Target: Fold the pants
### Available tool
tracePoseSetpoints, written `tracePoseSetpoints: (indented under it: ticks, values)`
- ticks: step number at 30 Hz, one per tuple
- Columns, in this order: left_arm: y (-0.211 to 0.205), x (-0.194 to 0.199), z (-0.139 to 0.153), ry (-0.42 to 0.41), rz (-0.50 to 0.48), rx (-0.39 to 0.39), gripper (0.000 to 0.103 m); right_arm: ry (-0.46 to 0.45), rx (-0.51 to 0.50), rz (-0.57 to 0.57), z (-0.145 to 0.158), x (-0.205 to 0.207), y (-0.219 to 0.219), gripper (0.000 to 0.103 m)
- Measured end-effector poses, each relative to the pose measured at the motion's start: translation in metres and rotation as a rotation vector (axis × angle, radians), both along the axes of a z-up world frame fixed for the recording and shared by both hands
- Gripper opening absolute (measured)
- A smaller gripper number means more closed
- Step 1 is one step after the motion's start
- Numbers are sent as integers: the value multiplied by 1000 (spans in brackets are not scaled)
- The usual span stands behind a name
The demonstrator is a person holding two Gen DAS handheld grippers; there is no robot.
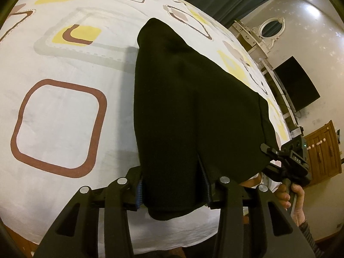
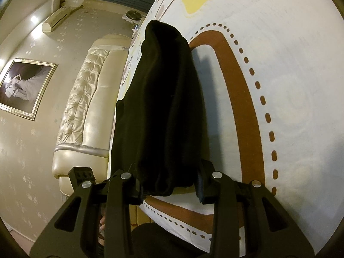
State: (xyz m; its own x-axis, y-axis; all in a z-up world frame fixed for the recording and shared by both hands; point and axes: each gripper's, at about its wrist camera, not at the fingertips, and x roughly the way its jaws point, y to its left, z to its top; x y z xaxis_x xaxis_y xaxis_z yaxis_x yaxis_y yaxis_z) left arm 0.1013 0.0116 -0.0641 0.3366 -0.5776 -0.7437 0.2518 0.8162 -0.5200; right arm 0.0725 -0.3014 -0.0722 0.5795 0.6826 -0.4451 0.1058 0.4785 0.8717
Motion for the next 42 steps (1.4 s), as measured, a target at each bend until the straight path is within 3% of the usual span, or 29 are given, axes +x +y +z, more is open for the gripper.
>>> tracePoseSetpoints:
  ticks: [16,22,31,42]
  values:
    - [6,-2,7,-12,5,-5,41,-20,-18,8,8,-2,-5,33]
    - [8,-1,-1,-10,-3,-19,43,-12,5,6,-5,2,-11,34]
    - [12,-1,-2,-27,1,-24,54,-5,44,-1,-11,4,-17,37]
    - [18,1,-8,-39,18,-38,76,-14,84,-2,-12,3,-22,41]
